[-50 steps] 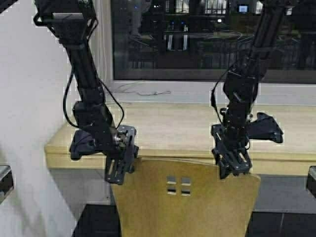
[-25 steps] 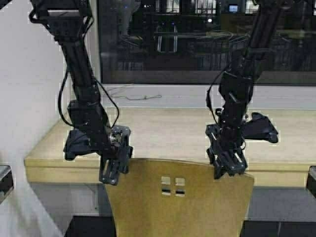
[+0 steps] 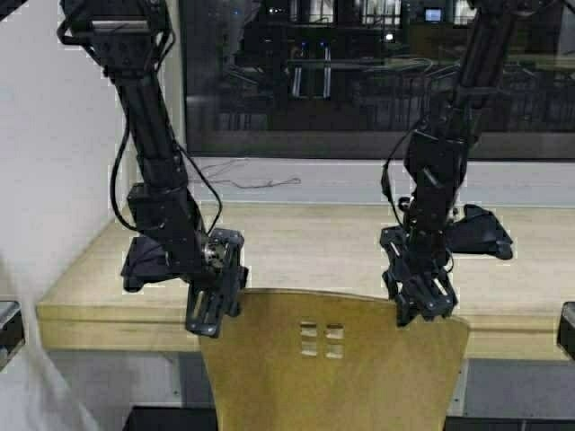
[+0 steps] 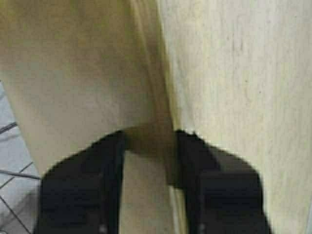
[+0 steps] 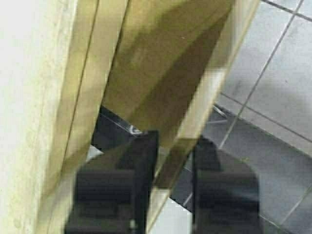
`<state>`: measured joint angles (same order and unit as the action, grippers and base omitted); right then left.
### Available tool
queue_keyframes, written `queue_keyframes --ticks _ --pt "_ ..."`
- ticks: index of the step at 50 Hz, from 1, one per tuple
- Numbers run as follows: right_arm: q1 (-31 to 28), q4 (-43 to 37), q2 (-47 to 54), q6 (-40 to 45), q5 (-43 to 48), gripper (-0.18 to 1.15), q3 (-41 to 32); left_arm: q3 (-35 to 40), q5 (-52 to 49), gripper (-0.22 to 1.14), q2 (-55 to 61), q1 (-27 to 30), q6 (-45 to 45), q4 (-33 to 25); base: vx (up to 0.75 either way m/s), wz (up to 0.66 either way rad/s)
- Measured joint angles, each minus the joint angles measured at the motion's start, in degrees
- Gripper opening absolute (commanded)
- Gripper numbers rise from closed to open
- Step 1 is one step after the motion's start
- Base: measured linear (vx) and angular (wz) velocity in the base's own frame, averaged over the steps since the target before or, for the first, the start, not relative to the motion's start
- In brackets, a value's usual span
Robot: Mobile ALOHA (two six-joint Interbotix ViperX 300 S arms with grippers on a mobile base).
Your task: Push the chairs under the table
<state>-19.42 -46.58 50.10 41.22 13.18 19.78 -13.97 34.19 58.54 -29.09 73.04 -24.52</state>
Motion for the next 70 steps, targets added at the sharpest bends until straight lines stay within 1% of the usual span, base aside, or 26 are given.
queue_keyframes --ticks 3,9,10,13,15,24,32,43,50,55,60,70 --pt "0.0 0.8 -0.1 -0.7 -0.4 0.42 0.2 -1.0 0.0 0.45 -0.3 0.1 0.0 0.4 0.07 -0.05" --pt "-0.6 2.4 -0.1 -1.4 -1.5 0.69 0.3 -2.5 0.1 0.71 -1.1 0.2 0.0 2.0 0.04 -0.07" --pt "-0.6 2.7 -0.1 -1.9 -1.8 0.73 0.3 -2.8 0.0 0.77 -1.1 0.3 0.0 2.4 0.01 -0.07" --pt "-0.6 3.4 0.3 -3.7 -3.0 0.82 -0.1 -3.6 0.0 0.86 -1.5 0.3 -0.2 3.3 0.0 -0.06" --pt "-0.5 3.7 0.4 -4.3 -3.6 0.84 0.0 -4.3 -0.1 0.9 -1.5 0.3 -0.2 3.6 -0.01 -0.04" --pt "0.2 3.8 -0.4 -3.7 -6.1 0.84 1.4 -6.9 -1.1 0.91 -3.3 0.3 -0.3 4.3 0.0 0.0" --pt "0.2 3.6 -4.4 -3.3 -6.5 0.84 4.6 -11.0 -1.8 0.91 -7.4 0.3 -0.4 5.0 0.0 0.0" --pt "-0.4 3.5 -13.5 -4.8 -7.0 0.84 8.0 -15.6 -2.1 0.91 -16.9 0.2 -1.0 7.5 0.0 0.01" --pt "-0.5 3.6 -21.3 -5.3 -7.5 0.84 12.7 -19.8 -2.0 0.91 -24.3 0.3 -1.7 10.1 0.0 0.0" --pt "-0.2 4.8 -26.3 -7.2 -7.0 0.84 16.4 -23.0 -2.1 0.9 -30.3 0.2 -2.6 12.4 -0.02 0.0" --pt "0.4 7.2 -31.0 -11.2 -5.7 0.84 19.3 -26.0 -2.4 0.9 -36.4 -0.5 -4.1 15.3 -0.06 0.03" --pt "0.1 8.2 -39.3 -17.1 -2.7 0.84 23.4 -27.9 -2.4 0.9 -44.4 -6.2 -8.5 16.3 -0.11 0.14"
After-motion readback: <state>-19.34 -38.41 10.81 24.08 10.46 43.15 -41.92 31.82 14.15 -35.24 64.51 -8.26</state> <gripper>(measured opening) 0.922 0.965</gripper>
